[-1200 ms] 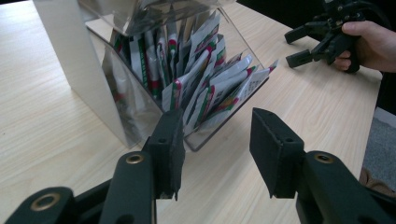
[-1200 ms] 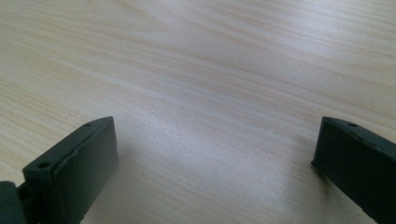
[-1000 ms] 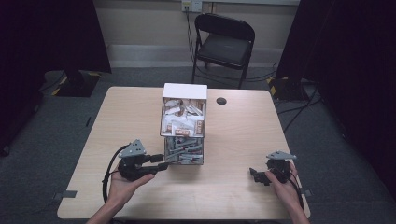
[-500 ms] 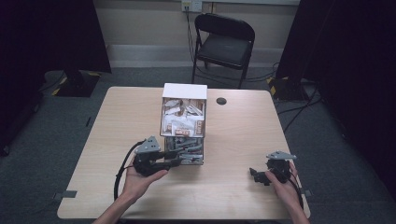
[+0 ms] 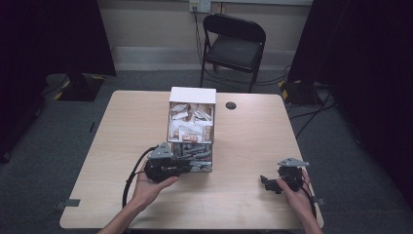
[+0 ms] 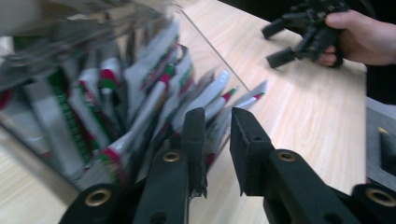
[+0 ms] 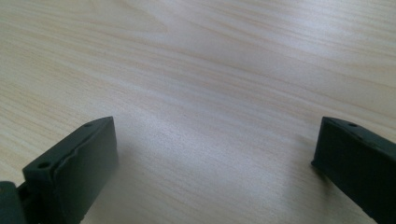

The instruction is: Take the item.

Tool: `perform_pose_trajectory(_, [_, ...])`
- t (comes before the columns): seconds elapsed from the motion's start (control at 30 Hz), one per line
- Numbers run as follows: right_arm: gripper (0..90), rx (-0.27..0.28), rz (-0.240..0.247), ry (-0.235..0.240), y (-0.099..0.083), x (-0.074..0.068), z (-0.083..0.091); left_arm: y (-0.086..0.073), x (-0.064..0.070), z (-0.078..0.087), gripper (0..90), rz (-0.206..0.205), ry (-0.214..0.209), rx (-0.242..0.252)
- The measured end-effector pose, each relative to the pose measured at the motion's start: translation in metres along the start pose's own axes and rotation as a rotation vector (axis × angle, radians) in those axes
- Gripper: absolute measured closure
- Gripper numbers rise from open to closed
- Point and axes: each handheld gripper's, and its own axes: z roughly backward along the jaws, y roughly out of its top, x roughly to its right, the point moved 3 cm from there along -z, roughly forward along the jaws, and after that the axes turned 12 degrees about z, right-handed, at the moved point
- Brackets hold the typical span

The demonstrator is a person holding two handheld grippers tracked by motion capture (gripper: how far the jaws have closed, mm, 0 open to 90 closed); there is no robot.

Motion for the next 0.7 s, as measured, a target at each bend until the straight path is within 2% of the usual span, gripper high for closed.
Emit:
perform_pose_trajectory(0.1, [0.0,-0.001,0.001,0.000,0.000,0.000,0.000,0.000,0.000,-0.004,74.2,-0.021,0.024,-0.005])
perform_pose_trajectory(0.17, [0.0,0.000,0.000,0.000,0.000,0.000,0.000,0.000,0.003,-0.008,76.0,-0.035,0.022,-0.022])
perform_pose_trajectory(0.23, [0.0,0.000,0.000,0.000,0.000,0.000,0.000,0.002,0.005,-0.010,77.1,-0.030,0.008,-0.014])
perform_pose_trajectory(0.33, [0.0,0.000,0.000,0.000,0.000,0.000,0.000,0.001,0.006,-0.014,76.3,-0.046,0.014,-0.028])
perform_pose_trajectory(0.5, [0.0,0.000,0.000,0.000,0.000,0.000,0.000,-0.002,0.004,-0.014,76.1,-0.044,0.012,-0.013])
perform_pose_trajectory(0.7, [0.0,0.000,-0.001,0.000,0.000,0.000,0.000,-0.005,0.002,-0.015,80.3,-0.042,0.010,0.001])
